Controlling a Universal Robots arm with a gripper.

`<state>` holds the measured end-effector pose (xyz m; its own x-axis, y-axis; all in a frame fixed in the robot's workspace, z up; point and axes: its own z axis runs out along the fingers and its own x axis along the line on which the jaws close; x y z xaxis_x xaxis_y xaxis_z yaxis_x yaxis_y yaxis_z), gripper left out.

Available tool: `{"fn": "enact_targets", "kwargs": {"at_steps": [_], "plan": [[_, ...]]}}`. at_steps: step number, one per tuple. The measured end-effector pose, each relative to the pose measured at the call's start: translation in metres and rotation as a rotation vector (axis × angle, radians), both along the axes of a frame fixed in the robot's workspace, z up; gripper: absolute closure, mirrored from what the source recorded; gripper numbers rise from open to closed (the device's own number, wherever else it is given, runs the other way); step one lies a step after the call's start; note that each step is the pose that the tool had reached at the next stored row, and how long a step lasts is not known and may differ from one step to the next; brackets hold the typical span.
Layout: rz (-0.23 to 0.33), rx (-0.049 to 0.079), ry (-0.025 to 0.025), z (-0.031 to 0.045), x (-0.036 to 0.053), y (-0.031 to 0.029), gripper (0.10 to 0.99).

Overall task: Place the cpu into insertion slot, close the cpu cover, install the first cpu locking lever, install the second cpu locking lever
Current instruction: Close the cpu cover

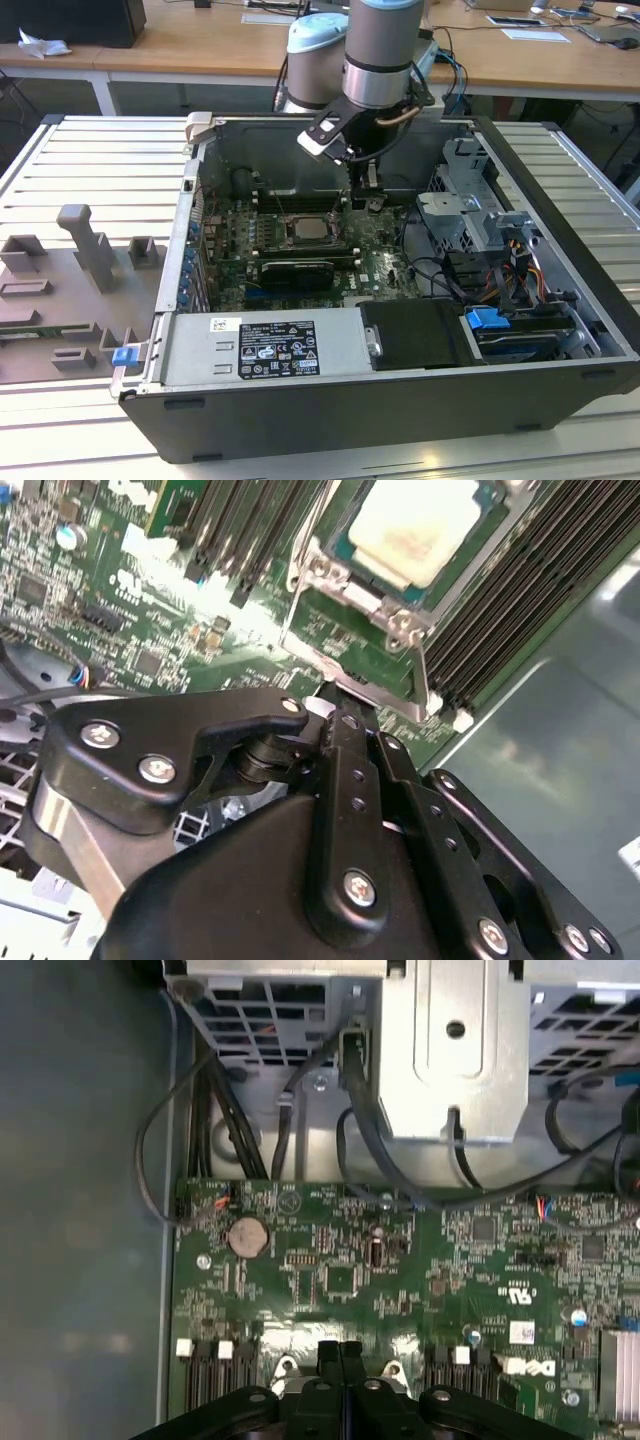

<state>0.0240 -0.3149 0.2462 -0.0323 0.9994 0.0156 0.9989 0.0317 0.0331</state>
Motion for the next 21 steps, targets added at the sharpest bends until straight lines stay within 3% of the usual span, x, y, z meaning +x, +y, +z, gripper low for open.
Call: {"fn": "enact_targets", "kwargs": {"at_steps": [8,12,21], "plan": [[0.000,0.000,-0.0001,-0.0028,-0.0239,0.0001,0.980],[0.000,0.000,0.0001,-0.0095,-0.0319,0.0003,0.980],[0.000,0.000,0.0001,-0.0118,-0.0492,0.0005,0.980]]}}
